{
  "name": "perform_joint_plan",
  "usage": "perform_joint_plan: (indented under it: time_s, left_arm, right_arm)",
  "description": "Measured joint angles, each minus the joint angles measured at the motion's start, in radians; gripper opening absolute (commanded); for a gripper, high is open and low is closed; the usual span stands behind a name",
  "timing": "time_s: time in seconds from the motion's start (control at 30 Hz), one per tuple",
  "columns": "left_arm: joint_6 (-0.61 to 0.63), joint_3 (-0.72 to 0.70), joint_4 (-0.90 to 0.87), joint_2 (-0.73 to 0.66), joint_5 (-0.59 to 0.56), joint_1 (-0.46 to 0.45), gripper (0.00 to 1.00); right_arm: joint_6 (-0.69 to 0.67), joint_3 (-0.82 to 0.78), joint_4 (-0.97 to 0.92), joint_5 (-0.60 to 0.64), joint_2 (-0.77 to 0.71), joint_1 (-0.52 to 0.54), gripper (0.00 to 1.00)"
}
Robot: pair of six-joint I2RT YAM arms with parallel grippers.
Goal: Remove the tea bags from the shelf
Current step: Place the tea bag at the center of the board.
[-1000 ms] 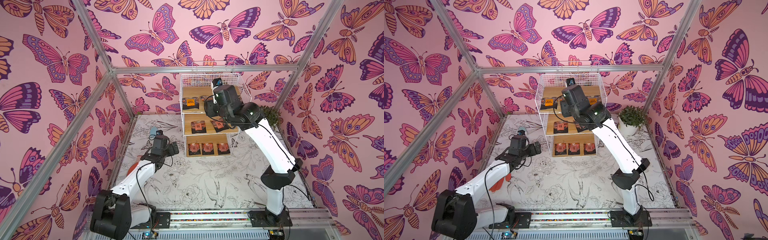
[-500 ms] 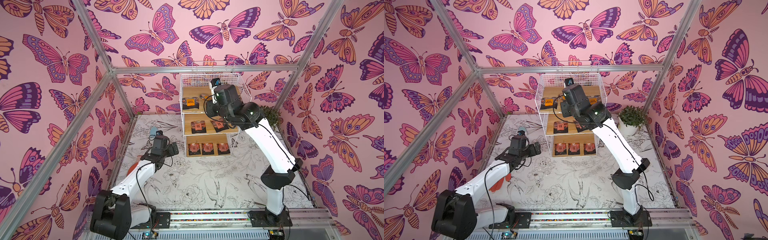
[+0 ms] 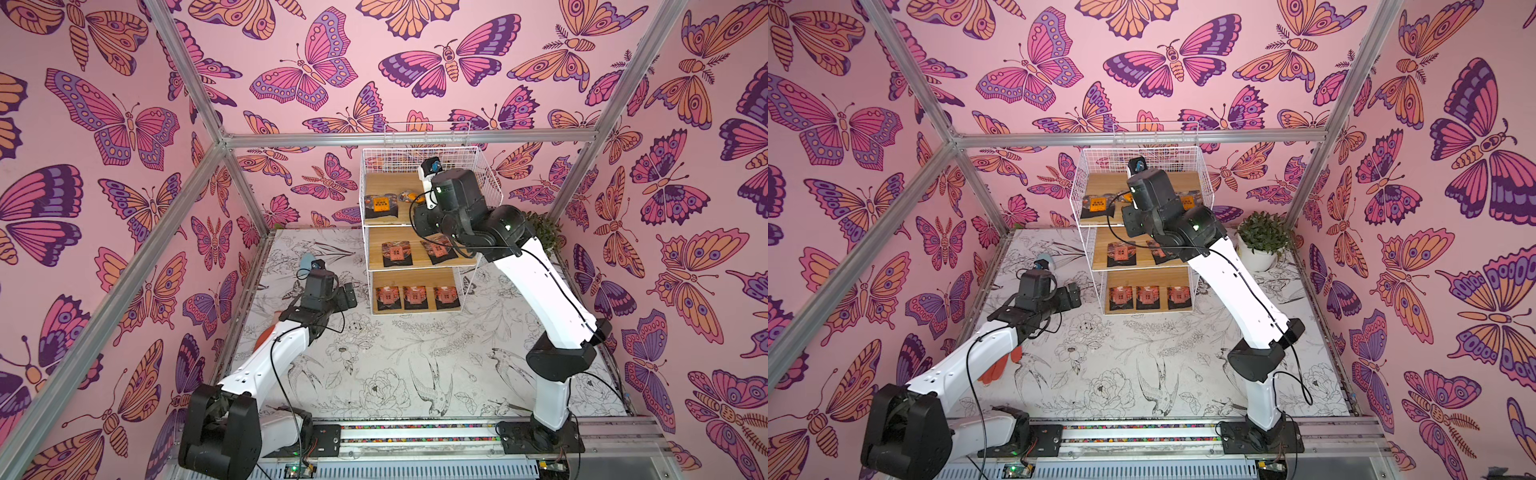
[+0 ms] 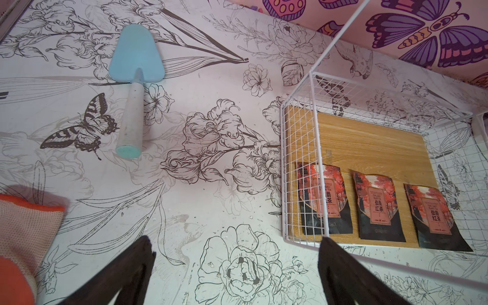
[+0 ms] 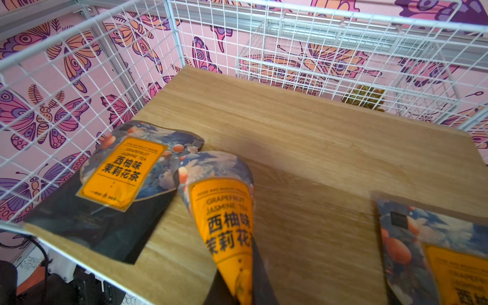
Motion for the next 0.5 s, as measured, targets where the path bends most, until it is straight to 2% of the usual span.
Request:
perform_joint_plan:
  time_s: [0.27, 0.4, 0.5]
  left_arm:
    - [0.0, 0.0, -0.011, -0.017, 0.0, 0.0, 1.0]
    - [-0.006, 0.0, -0.017, -0.029, 0.001, 0.0, 1.0]
    - [-0.018, 0.0, -0.018, -0.048, 0.005, 0.0, 1.0]
  right_arm:
    - [-0.007, -0.016, -0.048, -0.005, -0.118, 0.002, 0.0]
    - [-0.007, -0.121, -0.061, 0.0, -0.256, 0.031, 0.0]
    - [0.008, -0.262, -0.061, 0.026, -0.391, 0.092, 0.0]
